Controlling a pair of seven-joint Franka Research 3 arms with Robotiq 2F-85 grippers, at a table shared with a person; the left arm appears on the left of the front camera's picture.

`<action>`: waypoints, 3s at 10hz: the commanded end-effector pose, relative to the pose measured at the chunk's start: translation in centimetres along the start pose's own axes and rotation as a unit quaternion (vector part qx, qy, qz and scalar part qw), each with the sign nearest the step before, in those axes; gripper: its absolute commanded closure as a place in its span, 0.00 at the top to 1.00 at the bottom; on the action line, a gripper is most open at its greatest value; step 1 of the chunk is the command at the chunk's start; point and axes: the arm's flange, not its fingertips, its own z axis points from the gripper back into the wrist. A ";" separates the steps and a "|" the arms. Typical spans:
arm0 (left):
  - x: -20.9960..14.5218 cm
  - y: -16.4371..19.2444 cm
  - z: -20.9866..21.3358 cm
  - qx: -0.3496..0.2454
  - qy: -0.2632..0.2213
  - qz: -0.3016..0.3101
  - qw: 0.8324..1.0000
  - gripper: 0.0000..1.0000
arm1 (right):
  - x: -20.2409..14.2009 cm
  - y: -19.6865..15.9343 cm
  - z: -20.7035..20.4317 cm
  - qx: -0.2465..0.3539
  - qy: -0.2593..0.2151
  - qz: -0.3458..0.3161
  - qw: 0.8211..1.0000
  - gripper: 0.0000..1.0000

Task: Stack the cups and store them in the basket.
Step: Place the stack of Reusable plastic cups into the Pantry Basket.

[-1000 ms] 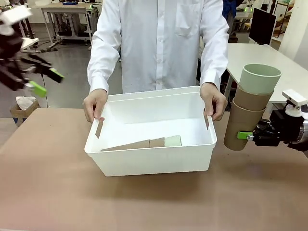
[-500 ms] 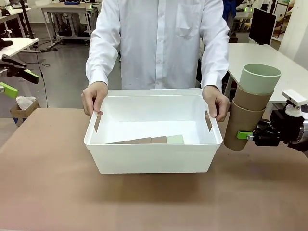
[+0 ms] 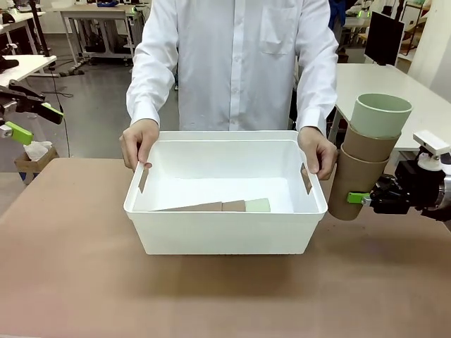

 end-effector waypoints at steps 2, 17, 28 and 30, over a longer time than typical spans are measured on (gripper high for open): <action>0.4 -0.1 0.2 0.005 0.000 0.004 1.000 1.00 | 0.6 -0.2 0.0 0.003 -0.003 0.007 1.000 0.85; 0.4 -0.1 0.2 0.005 0.000 0.004 1.000 1.00 | 10.4 3.3 2.2 -0.034 0.019 -0.014 0.999 0.85; 0.4 -0.1 0.2 0.005 0.000 0.004 1.000 1.00 | 21.6 2.0 -15.5 -0.137 0.333 -0.033 0.932 0.85; 0.4 -0.1 0.2 0.005 0.000 0.004 1.000 1.00 | 20.4 2.5 -18.4 -0.145 0.389 -0.026 0.910 0.85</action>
